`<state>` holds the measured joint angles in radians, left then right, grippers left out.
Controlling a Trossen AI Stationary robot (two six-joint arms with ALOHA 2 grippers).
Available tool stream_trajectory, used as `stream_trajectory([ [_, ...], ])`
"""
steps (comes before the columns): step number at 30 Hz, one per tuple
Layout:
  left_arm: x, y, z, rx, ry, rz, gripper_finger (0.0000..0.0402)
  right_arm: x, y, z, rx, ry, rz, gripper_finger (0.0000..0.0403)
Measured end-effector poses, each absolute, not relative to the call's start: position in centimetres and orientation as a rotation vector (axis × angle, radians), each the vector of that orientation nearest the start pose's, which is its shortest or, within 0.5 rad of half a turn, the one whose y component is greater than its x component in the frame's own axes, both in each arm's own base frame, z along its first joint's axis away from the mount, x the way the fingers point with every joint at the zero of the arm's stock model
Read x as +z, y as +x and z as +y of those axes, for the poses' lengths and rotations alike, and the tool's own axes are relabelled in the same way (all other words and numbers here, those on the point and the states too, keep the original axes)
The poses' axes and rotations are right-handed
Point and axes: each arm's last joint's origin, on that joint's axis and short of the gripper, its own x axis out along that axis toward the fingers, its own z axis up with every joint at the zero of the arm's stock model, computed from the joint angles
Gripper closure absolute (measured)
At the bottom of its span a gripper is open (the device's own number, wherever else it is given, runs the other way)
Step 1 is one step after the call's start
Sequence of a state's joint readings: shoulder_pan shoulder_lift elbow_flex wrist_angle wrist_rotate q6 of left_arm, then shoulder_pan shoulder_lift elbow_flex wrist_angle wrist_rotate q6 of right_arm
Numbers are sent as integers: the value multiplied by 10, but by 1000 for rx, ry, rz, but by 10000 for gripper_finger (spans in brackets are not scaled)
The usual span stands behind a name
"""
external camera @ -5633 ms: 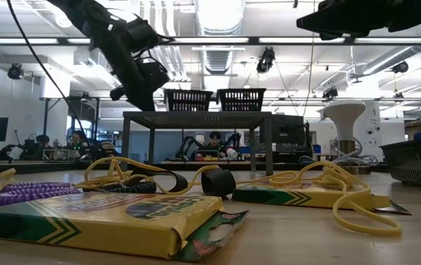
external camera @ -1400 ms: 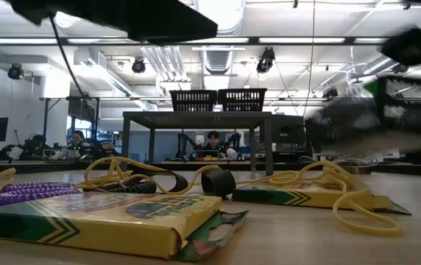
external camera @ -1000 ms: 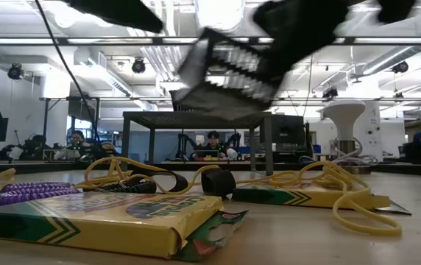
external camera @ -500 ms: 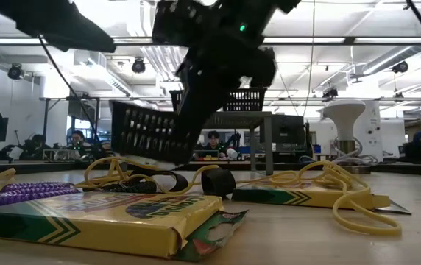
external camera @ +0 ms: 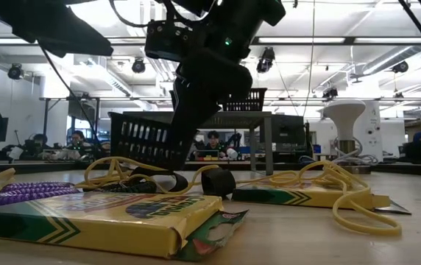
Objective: Pick & Place Office Desk Supplies
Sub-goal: Put the black basket on the shelf
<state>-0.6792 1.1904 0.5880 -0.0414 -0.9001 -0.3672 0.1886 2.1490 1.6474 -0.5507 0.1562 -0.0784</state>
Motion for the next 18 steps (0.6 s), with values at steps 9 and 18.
stream_trajectory([
  [9, 208, 191, -125, 290, 94, 400, 264, 170, 451, 81, 67, -247, 1031, 336],
  [18, 209, 191, -125, 284, 92, 391, 264, 209, 444, 84, 81, -249, 911, 244],
])
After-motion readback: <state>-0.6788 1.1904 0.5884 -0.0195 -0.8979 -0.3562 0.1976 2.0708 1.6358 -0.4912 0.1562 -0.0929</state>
